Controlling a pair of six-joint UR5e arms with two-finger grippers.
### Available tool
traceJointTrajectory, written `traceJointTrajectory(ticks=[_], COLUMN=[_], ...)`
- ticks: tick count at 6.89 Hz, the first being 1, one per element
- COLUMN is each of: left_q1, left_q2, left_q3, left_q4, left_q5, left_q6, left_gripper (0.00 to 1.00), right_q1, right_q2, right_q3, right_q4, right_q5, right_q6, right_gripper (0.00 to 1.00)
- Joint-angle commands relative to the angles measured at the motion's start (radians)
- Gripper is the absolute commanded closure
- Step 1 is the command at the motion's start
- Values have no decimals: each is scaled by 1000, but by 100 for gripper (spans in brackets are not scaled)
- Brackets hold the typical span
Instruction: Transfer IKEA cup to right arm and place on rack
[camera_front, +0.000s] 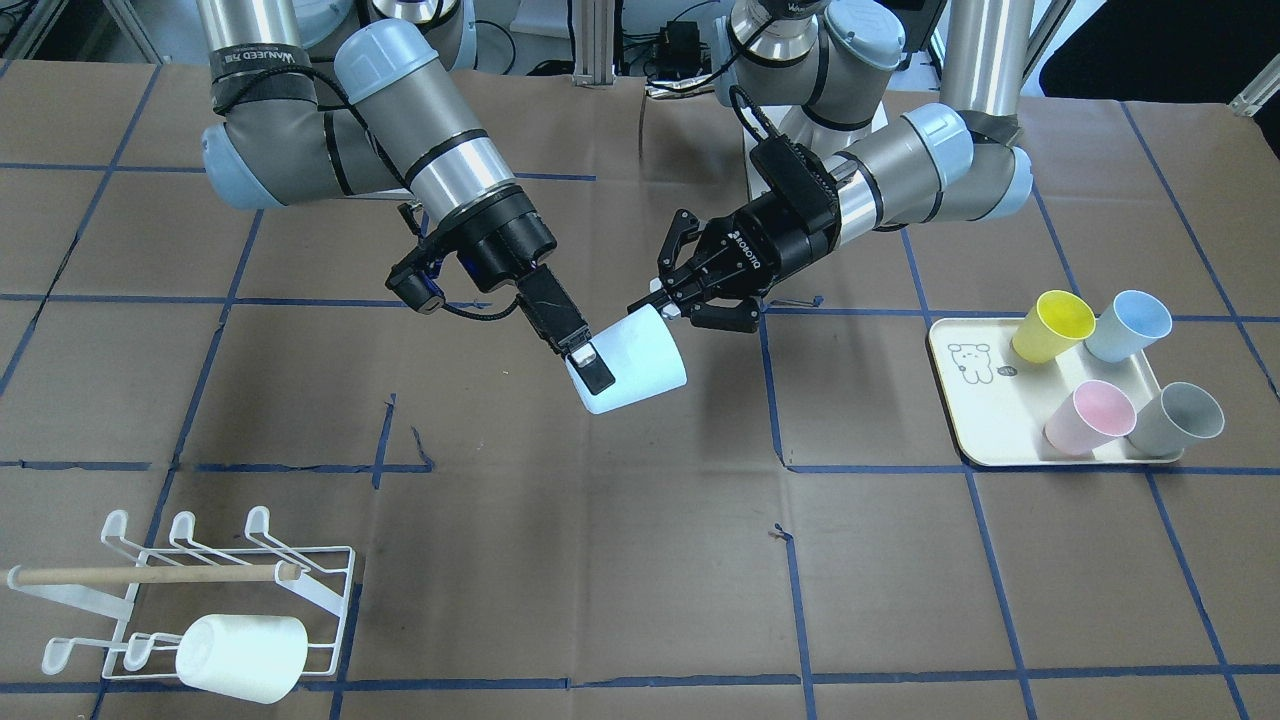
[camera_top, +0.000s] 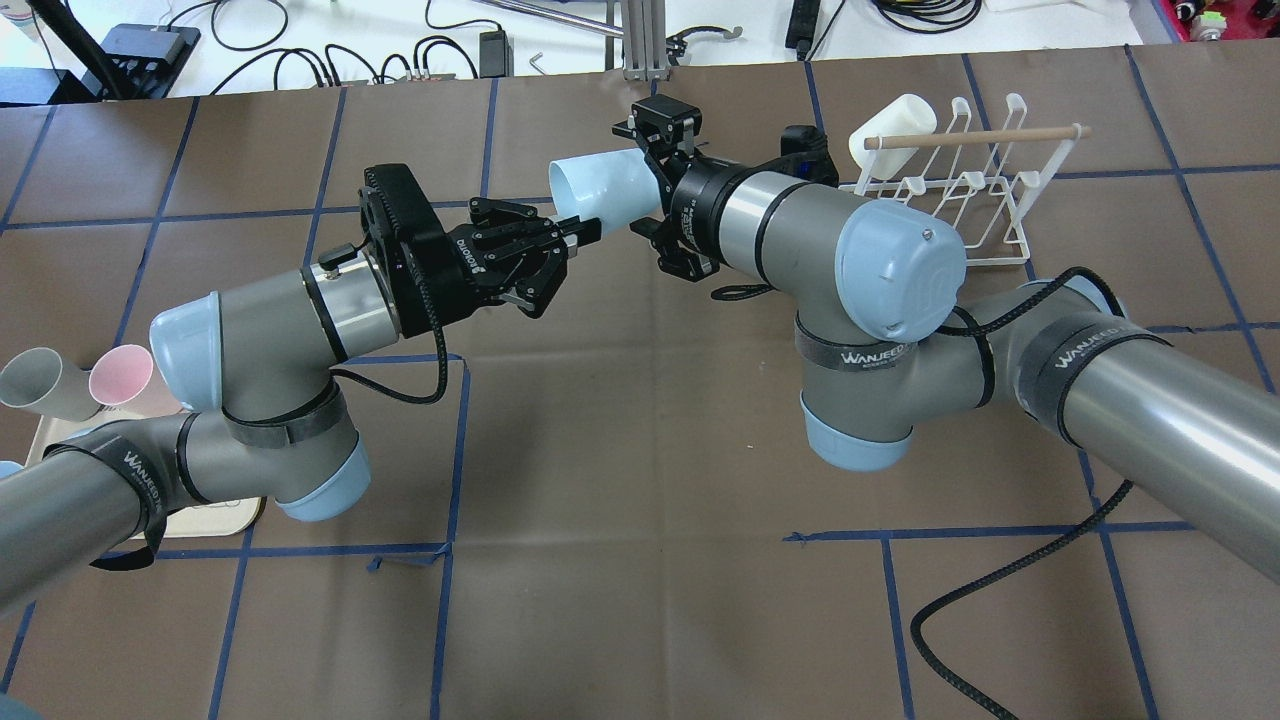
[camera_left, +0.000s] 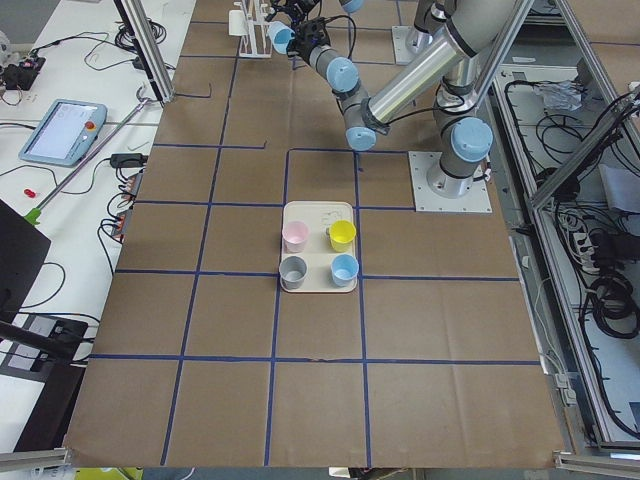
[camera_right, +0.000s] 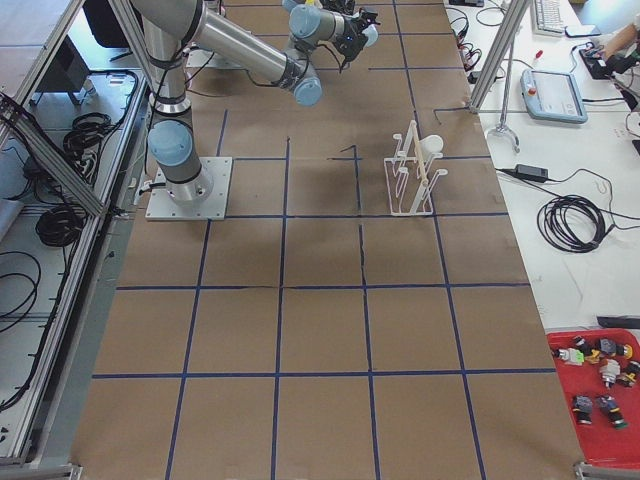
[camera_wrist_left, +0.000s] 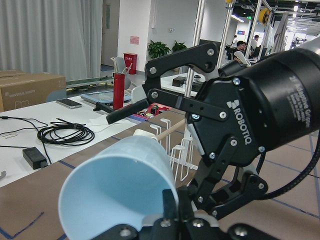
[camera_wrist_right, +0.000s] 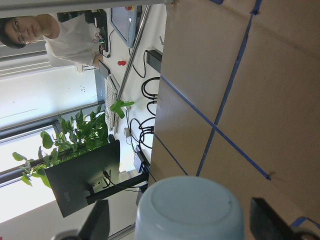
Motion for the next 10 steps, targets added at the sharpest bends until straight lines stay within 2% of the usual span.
traceJointTrajectory(ticks=[1, 5, 8, 9, 10], left_q1=[0, 0, 0, 0, 0], left_q2=[0, -2, -2, -2, -2], left_q3=[-1, -1, -1, -1, 1], left_q4=[1, 1, 1, 1, 1], left_q5=[0, 0, 0, 0, 0], left_q6=[1, 0, 1, 1, 0], left_gripper=[99, 99, 99, 98, 84], right_q1=[7, 15, 13, 13, 13], right_q2=[10, 10, 9, 9, 9], right_q3=[-4, -6, -4, -3, -3], right_q4=[1, 1, 3, 3, 3], right_q5=[-1, 1, 8, 8, 8], right_q6=[0, 0, 0, 0, -2], right_gripper=[3, 6, 34, 39, 48])
